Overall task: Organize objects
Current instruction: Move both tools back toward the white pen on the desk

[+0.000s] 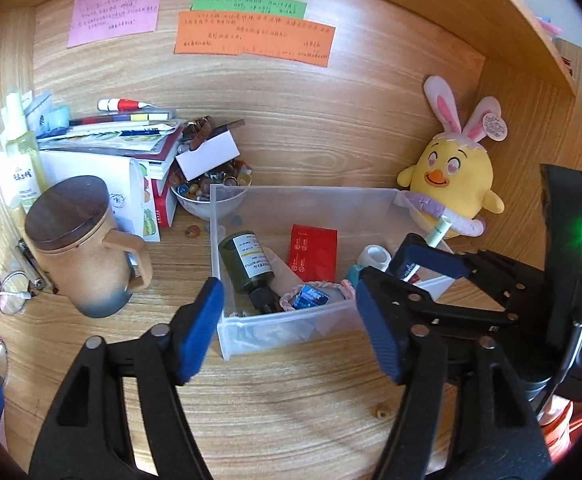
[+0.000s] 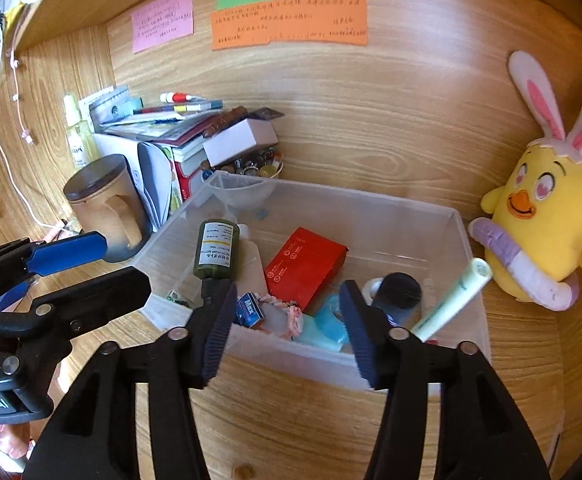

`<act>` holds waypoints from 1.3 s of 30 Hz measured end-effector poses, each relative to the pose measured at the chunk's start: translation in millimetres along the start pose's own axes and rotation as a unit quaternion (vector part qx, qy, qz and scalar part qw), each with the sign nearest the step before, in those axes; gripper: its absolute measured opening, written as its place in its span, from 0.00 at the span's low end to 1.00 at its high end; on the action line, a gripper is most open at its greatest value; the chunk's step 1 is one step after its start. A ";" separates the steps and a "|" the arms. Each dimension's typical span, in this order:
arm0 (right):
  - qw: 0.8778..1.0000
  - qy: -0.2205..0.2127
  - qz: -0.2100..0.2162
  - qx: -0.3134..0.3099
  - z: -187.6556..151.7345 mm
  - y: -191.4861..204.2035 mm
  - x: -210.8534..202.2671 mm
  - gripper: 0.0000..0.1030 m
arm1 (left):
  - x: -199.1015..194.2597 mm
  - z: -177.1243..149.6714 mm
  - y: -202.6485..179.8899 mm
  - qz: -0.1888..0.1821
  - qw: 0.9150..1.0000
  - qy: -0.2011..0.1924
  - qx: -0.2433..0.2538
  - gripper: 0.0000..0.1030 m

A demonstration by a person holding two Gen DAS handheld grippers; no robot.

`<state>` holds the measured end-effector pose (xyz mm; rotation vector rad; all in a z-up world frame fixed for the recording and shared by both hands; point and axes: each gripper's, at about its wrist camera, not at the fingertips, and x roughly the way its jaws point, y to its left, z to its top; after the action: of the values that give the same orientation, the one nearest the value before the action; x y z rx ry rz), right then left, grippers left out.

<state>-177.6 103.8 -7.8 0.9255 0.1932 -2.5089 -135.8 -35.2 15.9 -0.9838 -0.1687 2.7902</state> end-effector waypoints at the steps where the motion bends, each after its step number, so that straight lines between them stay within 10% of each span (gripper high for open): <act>1: 1.000 -0.002 -0.001 0.001 -1.7 -0.4 -4.5 0.56 | -2.2 -1.8 -0.7 0.001 1.000 -0.001 0.001 0.72; 20: 0.997 0.028 0.003 0.070 -82.4 -38.9 -63.8 0.68 | 12.9 -75.0 -41.6 -0.061 0.992 0.104 0.031 0.77; 39: 0.990 0.084 -0.012 0.110 -136.7 -42.3 -60.6 0.68 | 49.3 -95.2 -72.7 -0.080 0.981 0.163 0.067 0.25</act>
<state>-77.3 202.1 -74.3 1.2313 -0.0197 -2.5098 -104.1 50.4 -75.9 -1.3079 -0.0134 2.4198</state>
